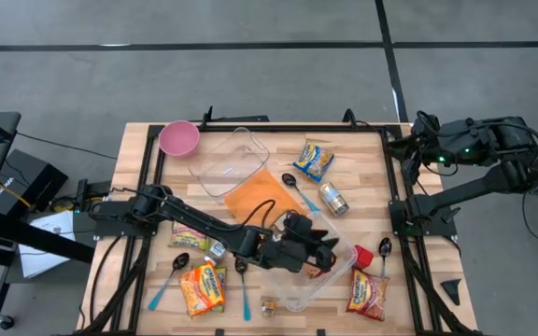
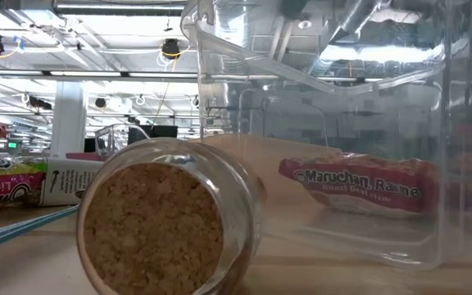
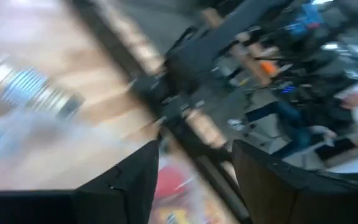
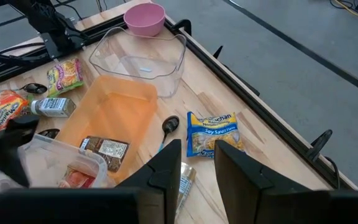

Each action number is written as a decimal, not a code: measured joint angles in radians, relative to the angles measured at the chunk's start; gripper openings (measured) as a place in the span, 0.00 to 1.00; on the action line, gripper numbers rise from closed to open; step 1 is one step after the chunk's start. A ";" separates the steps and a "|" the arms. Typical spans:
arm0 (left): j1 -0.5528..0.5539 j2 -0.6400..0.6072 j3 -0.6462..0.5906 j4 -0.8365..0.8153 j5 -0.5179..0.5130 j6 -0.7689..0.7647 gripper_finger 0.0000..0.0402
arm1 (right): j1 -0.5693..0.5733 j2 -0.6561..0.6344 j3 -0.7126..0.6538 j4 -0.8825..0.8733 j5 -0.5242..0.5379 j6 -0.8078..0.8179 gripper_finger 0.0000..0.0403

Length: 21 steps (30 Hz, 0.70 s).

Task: Pick & Place Food Item
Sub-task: Put the orange noodle pack into the bottom transparent bin

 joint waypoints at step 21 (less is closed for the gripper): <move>-0.080 -0.387 0.002 -0.339 0.238 0.481 0.38 | 0.000 -0.008 0.000 -0.017 -0.003 0.000 0.23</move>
